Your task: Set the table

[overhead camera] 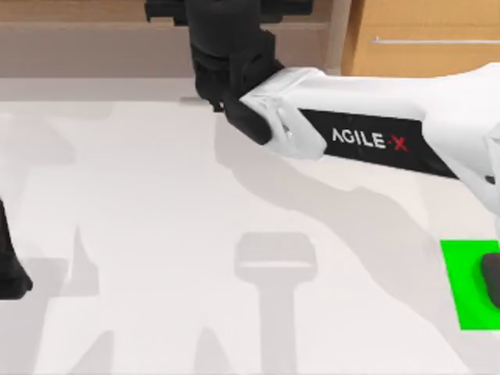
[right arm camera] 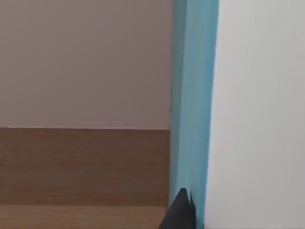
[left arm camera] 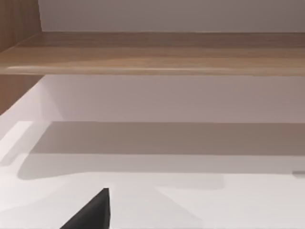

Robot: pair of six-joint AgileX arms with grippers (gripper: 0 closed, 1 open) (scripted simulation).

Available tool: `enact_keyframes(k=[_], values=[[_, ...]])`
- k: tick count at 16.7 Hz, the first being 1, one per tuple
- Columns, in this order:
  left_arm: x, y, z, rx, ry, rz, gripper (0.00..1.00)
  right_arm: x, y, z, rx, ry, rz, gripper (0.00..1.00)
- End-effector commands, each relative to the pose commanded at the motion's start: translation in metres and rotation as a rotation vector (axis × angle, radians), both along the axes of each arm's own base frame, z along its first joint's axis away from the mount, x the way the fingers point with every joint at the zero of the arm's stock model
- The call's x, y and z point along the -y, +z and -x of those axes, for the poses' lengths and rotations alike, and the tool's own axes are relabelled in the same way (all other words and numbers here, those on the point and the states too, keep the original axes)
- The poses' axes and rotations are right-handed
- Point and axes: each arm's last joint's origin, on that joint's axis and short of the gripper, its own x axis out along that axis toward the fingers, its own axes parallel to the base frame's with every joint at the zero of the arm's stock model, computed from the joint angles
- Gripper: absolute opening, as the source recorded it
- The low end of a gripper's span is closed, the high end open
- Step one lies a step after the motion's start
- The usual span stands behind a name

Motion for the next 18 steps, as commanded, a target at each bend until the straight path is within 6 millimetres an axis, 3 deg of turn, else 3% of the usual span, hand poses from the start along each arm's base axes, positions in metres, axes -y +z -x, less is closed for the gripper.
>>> enact_keyframes(k=[6,14,18], values=[[0.0,0.0,0.0,0.0,0.0,0.0,1.0,0.002,0.007,0.006,0.005,0.047,-0.039,0.0],[0.0,0.0,0.0,0.0,0.0,0.0,1.0,-0.006,0.012,0.06,-0.062,0.422,-0.252,0.0],[0.0,0.0,0.0,0.0,0.0,0.0,1.0,0.001,0.034,0.083,-0.078,0.649,-0.431,0.0]])
